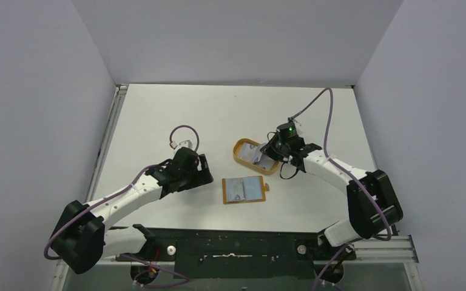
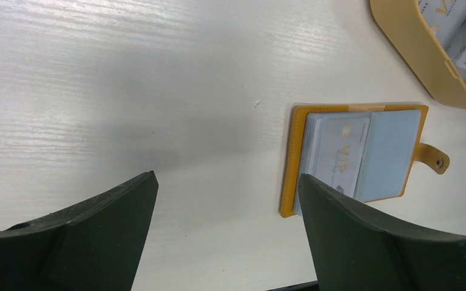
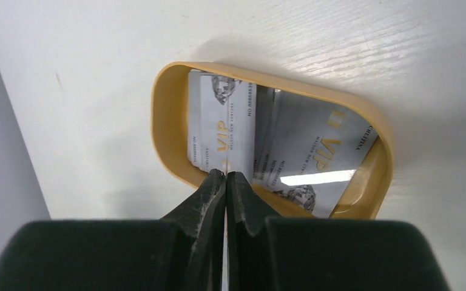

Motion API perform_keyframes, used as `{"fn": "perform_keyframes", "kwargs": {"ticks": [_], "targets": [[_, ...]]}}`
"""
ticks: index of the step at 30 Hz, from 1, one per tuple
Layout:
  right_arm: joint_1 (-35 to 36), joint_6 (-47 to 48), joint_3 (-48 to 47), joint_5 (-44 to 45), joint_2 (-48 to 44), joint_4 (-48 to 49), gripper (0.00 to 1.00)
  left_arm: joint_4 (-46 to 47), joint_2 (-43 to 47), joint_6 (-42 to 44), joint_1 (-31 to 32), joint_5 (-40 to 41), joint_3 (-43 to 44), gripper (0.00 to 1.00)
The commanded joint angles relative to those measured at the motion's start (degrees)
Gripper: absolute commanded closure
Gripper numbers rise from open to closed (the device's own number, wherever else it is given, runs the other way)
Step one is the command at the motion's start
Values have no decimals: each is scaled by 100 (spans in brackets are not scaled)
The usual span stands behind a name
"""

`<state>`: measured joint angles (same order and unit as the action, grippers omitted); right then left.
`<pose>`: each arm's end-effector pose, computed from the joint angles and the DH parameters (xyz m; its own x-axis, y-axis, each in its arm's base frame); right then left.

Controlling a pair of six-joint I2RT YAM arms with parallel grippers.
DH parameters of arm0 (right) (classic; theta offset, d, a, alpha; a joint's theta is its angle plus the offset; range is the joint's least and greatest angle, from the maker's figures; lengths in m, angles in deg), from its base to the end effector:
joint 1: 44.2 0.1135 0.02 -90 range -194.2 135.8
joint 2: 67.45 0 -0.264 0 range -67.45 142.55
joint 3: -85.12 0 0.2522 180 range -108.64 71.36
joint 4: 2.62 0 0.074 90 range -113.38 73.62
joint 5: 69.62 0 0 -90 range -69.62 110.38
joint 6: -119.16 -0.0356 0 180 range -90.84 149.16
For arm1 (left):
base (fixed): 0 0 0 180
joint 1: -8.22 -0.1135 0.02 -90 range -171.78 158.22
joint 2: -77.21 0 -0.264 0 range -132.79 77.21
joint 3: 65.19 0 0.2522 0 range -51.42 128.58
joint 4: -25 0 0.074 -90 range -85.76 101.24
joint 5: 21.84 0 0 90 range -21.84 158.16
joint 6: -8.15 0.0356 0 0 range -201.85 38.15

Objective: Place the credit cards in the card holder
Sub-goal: Pick up the credit card from the storage box.

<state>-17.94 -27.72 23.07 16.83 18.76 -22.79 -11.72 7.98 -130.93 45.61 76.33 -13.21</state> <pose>0.2779 0.1396 0.1972 -0.7455 0.5643 -0.3546 0.2619 0.7373 0.6227 0.1870 -0.1366 0.1972 -0.8249 -0.3110 -0.4721 -0.1353 0.9195 -0.3692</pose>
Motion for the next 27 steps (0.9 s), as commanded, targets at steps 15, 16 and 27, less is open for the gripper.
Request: {"fn": "perform_keyframes", "kwargs": {"ticks": [15,16,27], "targets": [[-1333,-422,-1436,-3034,-868,-1954,100,-95,428,78,-37,107,340,15],[-1442,-531,-1343,-3317,-937,-1923,100,-66,441,93,-38,75,336,15],[-1554,-144,-1151,-3853,-1504,-2224,100,-249,511,242,-30,121,517,3]]}}
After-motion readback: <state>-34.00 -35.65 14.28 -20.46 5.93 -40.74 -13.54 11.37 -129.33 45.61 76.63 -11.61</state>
